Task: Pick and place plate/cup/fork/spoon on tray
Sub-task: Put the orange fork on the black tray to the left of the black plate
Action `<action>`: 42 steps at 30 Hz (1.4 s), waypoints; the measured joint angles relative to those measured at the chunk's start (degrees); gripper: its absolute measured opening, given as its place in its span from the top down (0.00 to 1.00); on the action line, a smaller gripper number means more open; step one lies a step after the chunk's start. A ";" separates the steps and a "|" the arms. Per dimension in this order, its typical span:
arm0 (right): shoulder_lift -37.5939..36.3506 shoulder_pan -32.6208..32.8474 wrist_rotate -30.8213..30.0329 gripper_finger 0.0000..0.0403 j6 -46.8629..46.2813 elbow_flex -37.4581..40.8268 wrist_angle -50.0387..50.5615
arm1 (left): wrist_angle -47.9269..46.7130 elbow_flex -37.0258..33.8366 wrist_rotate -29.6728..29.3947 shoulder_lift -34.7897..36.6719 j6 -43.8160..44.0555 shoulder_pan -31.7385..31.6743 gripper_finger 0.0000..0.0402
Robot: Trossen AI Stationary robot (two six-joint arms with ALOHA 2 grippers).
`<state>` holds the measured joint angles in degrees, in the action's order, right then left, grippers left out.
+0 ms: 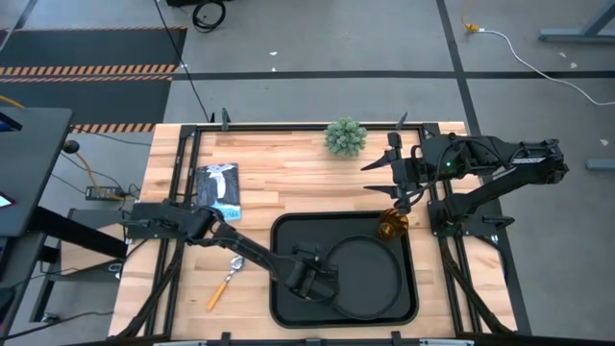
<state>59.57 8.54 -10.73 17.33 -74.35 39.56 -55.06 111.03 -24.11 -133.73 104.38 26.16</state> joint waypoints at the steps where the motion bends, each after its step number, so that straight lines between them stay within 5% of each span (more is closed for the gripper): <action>1: 0.00 0.00 0.01 0.50 -0.01 0.00 0.01 | 1.56 0.10 0.39 -0.30 -0.50 -0.15 0.96; 21: 0.02 0.01 1.87 0.50 -1.10 0.00 0.01 | 6.94 -0.01 0.98 -2.14 -4.50 -0.92 0.95; 35: 0.02 0.00 1.91 0.50 -1.12 0.00 0.01 | 5.43 -0.01 2.56 -1.76 -7.43 -0.99 0.73; 42: 0.04 0.00 1.93 0.50 -1.12 0.00 -0.01 | 2.71 -0.01 7.14 0.84 -13.96 -1.61 0.73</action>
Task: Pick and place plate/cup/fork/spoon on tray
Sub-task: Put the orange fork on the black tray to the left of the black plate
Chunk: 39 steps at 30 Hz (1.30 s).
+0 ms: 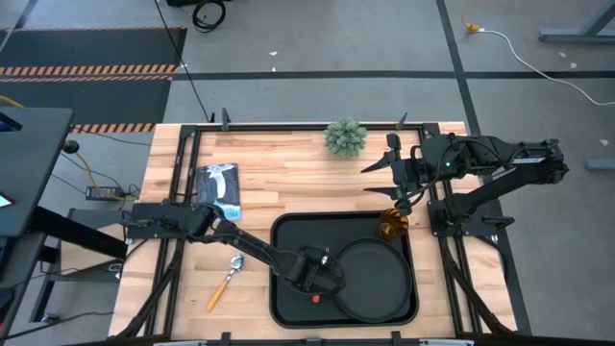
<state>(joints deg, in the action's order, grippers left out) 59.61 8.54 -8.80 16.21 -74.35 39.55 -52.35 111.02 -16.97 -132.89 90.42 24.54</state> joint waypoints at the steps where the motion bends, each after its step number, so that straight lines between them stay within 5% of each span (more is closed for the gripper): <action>1: -0.02 0.00 0.00 0.50 -0.02 0.00 -0.06 | -0.20 0.00 0.98 0.33 -1.20 -0.01 0.74; 8: -0.02 0.00 0.45 0.50 -0.08 0.00 -0.04 | -1.21 0.00 6.96 -0.14 -4.57 -0.32 0.78; 22: -0.01 0.00 1.63 0.50 0.00 0.00 -0.06 | 2.95 0.06 9.80 -2.44 -5.60 1.67 0.81; 39: -0.02 0.00 2.97 0.50 0.44 0.00 -0.46 | 7.67 0.04 8.15 -2.80 -6.20 1.98 0.81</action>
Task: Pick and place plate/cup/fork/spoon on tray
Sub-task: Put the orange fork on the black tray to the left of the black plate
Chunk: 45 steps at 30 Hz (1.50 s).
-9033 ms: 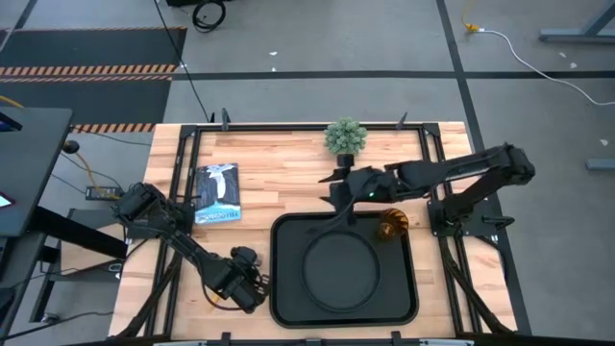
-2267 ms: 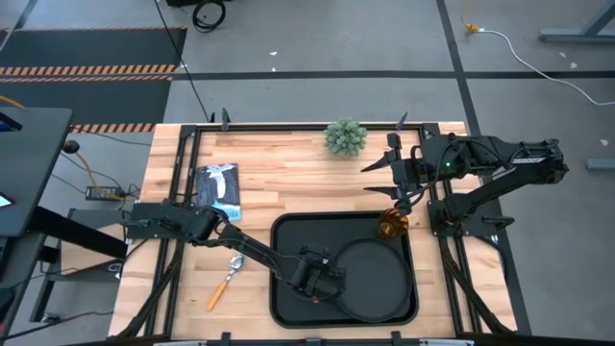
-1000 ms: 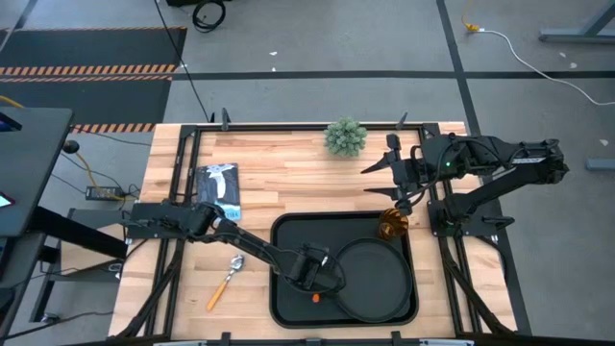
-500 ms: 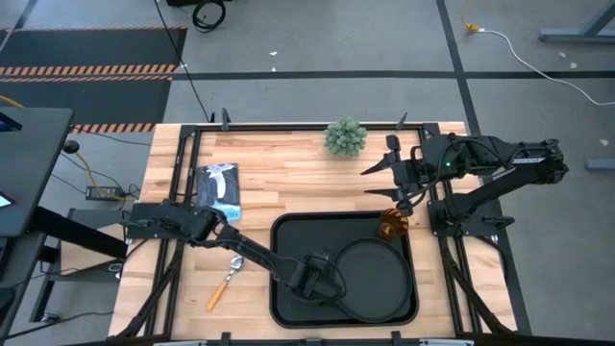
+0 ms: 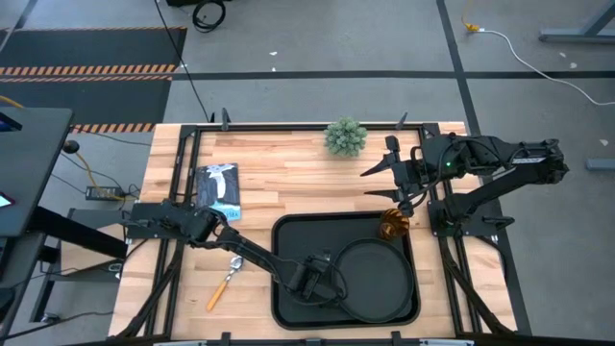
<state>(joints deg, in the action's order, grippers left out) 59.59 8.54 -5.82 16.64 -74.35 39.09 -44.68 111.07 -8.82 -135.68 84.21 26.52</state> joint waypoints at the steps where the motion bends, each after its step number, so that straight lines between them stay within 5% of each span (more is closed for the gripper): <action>1: 0.00 0.00 0.00 0.50 0.02 0.00 0.00 | 0.47 0.00 0.00 -0.04 -0.16 -0.02 0.81; 45: 0.02 0.00 -0.02 0.50 0.42 0.00 0.00 | 5.75 -0.07 5.42 -0.04 -3.33 0.07 0.86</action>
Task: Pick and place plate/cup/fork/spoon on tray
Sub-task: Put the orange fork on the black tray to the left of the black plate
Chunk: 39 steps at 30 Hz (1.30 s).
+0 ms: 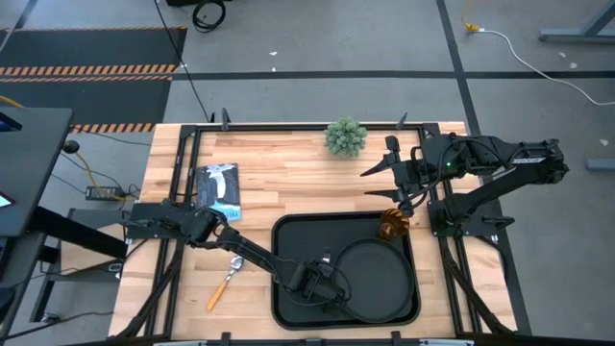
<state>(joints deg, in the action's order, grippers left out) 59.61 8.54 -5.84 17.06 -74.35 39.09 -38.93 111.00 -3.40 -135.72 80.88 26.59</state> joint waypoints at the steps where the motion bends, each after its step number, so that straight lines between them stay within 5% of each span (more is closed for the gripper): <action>1: 0.00 0.00 0.01 0.50 0.00 0.00 0.02 | 0.05 0.00 -0.39 0.00 -0.35 0.00 0.86; 39: 0.00 0.00 1.44 0.50 -0.20 0.00 -0.46 | -8.92 0.02 -11.97 -0.09 -9.61 -2.05 0.86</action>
<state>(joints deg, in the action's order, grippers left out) 59.61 8.54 -4.40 16.86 -74.35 38.63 -47.85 111.02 -15.37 -135.81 71.26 24.53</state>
